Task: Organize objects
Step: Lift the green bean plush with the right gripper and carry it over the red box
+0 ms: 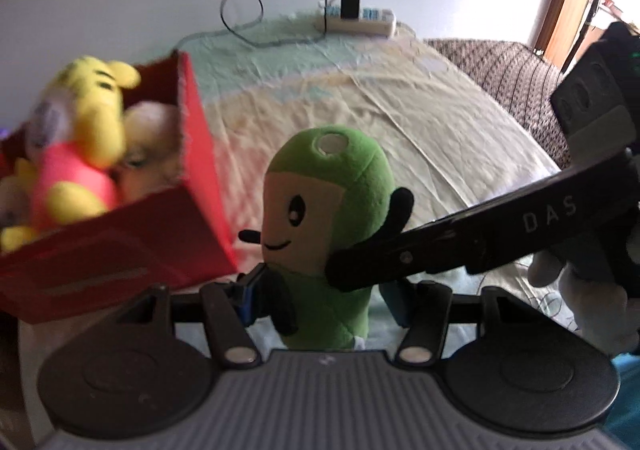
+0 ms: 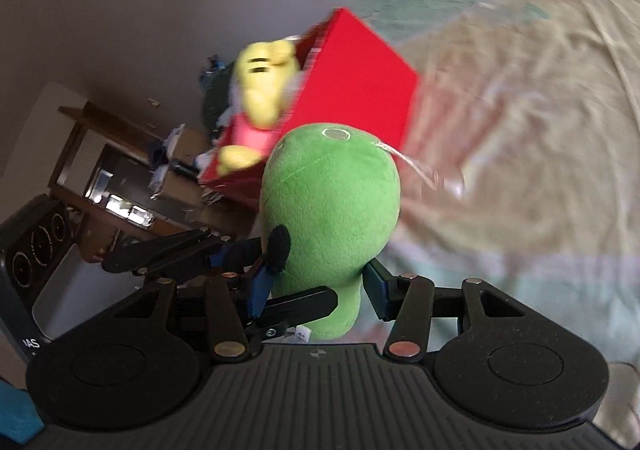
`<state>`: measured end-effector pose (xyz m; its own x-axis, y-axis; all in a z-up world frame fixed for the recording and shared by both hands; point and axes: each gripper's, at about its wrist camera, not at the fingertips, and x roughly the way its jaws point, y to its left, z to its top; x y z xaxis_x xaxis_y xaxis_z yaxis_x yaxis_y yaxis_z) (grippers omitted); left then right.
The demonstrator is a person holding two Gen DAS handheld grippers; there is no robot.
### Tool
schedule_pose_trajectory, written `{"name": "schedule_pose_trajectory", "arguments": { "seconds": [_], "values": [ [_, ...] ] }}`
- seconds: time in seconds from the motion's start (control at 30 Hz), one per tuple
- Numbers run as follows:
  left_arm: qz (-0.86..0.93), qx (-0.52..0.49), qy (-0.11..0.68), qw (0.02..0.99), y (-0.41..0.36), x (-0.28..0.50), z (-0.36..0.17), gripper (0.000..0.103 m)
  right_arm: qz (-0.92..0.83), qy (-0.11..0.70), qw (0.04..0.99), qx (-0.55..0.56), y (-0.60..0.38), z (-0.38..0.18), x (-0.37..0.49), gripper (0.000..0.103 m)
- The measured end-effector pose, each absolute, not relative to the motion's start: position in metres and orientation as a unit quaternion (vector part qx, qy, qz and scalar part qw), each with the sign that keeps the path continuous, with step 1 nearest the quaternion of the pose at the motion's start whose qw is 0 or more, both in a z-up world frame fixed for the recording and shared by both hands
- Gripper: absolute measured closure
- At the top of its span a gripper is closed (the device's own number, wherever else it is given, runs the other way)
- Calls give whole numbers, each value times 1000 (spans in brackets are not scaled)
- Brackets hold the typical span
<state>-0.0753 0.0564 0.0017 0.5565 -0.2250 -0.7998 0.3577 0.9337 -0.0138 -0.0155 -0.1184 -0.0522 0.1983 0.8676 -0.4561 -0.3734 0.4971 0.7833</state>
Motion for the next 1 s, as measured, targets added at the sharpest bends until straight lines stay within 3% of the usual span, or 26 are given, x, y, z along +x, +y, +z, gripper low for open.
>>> {"name": "schedule_pose_trajectory", "arguments": {
  "seconds": [0.7, 1.0],
  "values": [
    [-165, 53, 290, 941, 222, -93, 93, 36, 496, 347, 754, 254, 37, 32, 3, 51],
    [-110, 42, 298, 947, 291, -51, 89, 36, 489, 354, 759, 244, 117, 31, 39, 50]
  ]
}}
